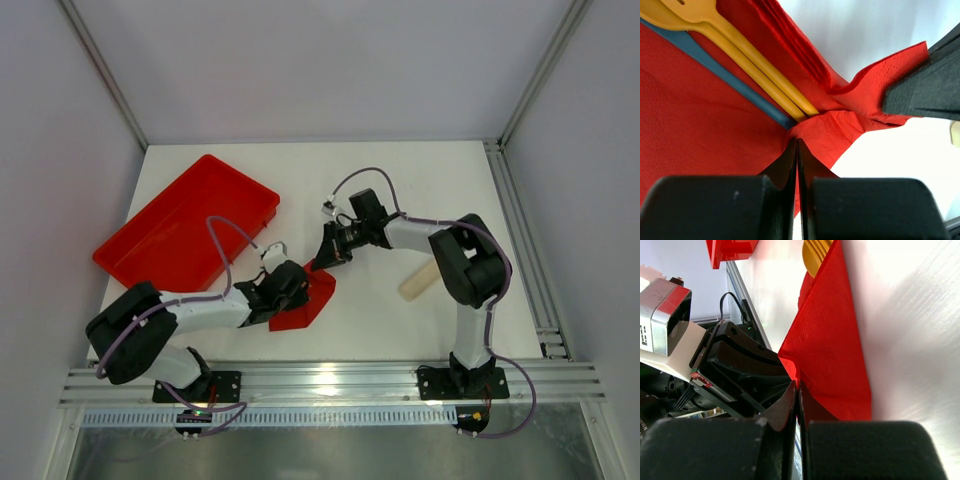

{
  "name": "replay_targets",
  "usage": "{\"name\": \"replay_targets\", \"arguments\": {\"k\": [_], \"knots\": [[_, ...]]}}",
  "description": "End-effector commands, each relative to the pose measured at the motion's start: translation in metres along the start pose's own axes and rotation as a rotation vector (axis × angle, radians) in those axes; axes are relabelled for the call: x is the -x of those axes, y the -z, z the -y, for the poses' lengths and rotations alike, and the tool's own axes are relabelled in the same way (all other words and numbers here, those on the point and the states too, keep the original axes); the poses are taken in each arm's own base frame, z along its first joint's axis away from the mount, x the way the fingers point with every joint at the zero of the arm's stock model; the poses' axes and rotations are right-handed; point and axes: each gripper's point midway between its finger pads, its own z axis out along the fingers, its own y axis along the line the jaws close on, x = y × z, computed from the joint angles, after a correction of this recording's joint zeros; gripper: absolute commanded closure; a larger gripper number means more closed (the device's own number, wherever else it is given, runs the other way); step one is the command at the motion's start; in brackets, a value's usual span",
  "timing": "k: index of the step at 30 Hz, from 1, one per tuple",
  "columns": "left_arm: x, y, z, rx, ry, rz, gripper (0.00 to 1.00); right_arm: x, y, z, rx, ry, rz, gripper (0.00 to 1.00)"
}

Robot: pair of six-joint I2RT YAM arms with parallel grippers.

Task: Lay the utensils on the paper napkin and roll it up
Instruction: Roll the napkin at the center of the board.

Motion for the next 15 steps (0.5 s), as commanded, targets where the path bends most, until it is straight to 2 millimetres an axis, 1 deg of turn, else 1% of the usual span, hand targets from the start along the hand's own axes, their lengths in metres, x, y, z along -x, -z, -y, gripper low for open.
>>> {"name": "replay_targets", "arguments": {"k": [1, 9, 13, 15], "knots": [[0.006, -0.003, -0.001, 0.012, 0.010, 0.034, 1.00, 0.011, 0.005, -0.025, 0.015, 0.082, 0.029, 0.96], [0.007, -0.003, -0.002, 0.014, 0.011, 0.041, 1.00, 0.006, 0.002, -0.026, 0.001, 0.075, 0.019, 0.94], [0.006, -0.004, -0.002, 0.015, 0.010, 0.041, 1.00, 0.000, -0.006, -0.033, 0.003, 0.069, 0.013, 0.94], [0.006, -0.004, -0.002, 0.016, 0.008, 0.040, 1.00, 0.001, -0.008, -0.040, 0.018, 0.065, 0.023, 0.94]]}}
